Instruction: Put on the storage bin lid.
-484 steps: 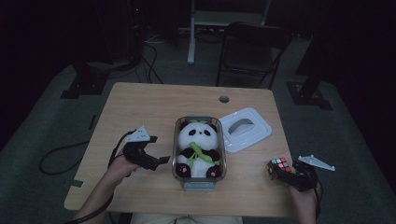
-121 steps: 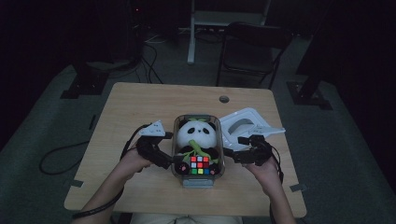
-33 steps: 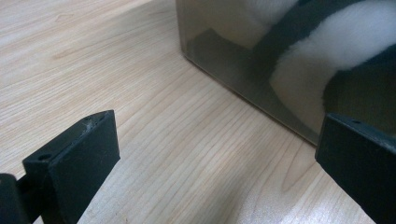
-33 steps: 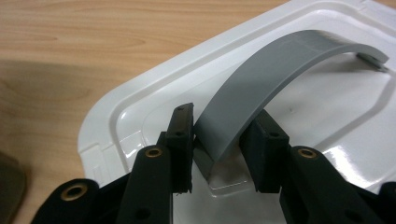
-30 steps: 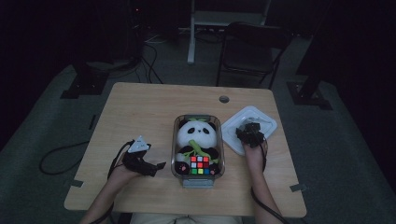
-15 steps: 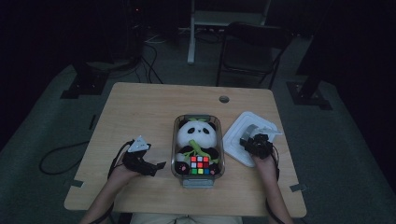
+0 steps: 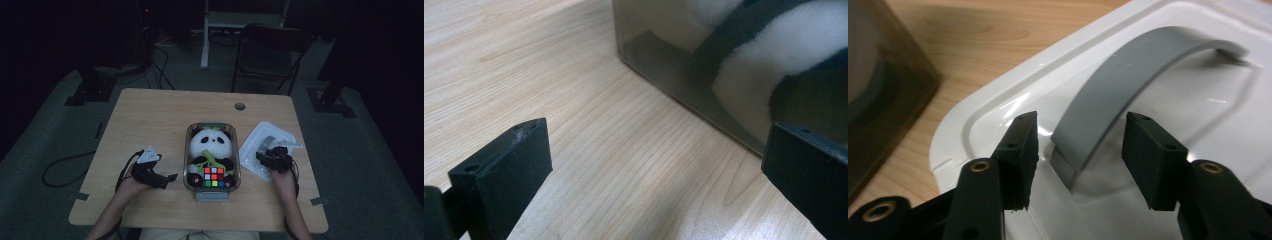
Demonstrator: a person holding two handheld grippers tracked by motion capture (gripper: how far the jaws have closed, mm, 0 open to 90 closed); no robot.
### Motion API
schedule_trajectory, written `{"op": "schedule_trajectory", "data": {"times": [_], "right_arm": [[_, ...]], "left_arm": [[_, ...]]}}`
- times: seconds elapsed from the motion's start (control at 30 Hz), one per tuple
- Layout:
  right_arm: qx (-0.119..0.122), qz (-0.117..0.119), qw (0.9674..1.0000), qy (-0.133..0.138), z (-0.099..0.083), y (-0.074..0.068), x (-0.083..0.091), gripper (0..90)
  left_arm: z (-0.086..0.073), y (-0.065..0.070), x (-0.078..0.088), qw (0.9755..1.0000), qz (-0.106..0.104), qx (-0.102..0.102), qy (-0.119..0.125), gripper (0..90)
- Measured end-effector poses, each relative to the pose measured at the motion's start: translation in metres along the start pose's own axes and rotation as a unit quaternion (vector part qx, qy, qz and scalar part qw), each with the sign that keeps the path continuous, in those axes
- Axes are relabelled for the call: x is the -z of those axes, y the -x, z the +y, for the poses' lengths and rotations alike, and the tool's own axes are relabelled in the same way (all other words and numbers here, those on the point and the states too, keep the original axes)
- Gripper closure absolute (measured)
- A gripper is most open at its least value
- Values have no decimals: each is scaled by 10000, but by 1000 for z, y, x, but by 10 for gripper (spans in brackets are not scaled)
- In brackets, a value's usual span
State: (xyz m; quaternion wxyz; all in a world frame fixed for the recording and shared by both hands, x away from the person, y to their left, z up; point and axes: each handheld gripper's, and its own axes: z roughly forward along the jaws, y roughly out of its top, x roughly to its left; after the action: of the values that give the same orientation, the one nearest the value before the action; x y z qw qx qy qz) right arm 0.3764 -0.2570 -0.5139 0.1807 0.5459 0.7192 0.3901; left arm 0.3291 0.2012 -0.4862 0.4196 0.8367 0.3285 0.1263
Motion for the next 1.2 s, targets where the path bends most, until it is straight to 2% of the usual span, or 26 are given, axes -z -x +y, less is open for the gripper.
{"op": "schedule_trajectory", "data": {"times": [0.07,0.17,0.2,0.27,0.33,0.4,0.57,0.67,0.73,0.83,0.93,0.97,1.03,1.2], "right_arm": [[-105,-110,9999,50,0,-3,4,429],[-201,-448,9988,92,2,-9,7,399],[-271,-642,9975,76,2,-10,7,392],[-522,-677,9962,157,3,-11,7,360],[-626,-886,9939,219,4,-12,6,359],[-727,-929,9926,306,5,-13,6,353],[-654,-1104,9914,265,9,-17,-2,353],[-707,-1275,9891,200,11,-18,-11,375],[-661,-1417,9874,233,12,-20,-13,396],[-609,-1427,9876,239,12,-23,-15,460],[-453,-1428,9884,237,12,-26,-15,574],[-414,-1481,9878,247,13,-27,-15,577],[-497,-1361,9892,237,12,-25,-14,596],[-529,-1008,9932,246,14,-19,-5,682]], "left_arm": [[0,0,0,10000,-4,9,0,5],[0,1,0,10000,-6,-13,-17,5],[0,1,0,10000,-7,-12,-16,5],[0,1,0,10000,-13,-4,-4,5],[0,2,0,10000,-7,-9,-8,5],[-1,1,0,10000,3,-11,-17,5],[0,2,-1,10000,14,-24,-15,4],[0,2,-1,10000,19,-26,-11,4],[0,2,0,10000,24,-19,-2,5],[-1,1,1,10000,42,-17,-1,5],[-1,1,1,10000,57,-12,-5,5],[0,1,1,10000,60,2,7,5],[0,1,0,9999,100,26,37,4],[4,3,-3,9999,133,1,75,5]]}}
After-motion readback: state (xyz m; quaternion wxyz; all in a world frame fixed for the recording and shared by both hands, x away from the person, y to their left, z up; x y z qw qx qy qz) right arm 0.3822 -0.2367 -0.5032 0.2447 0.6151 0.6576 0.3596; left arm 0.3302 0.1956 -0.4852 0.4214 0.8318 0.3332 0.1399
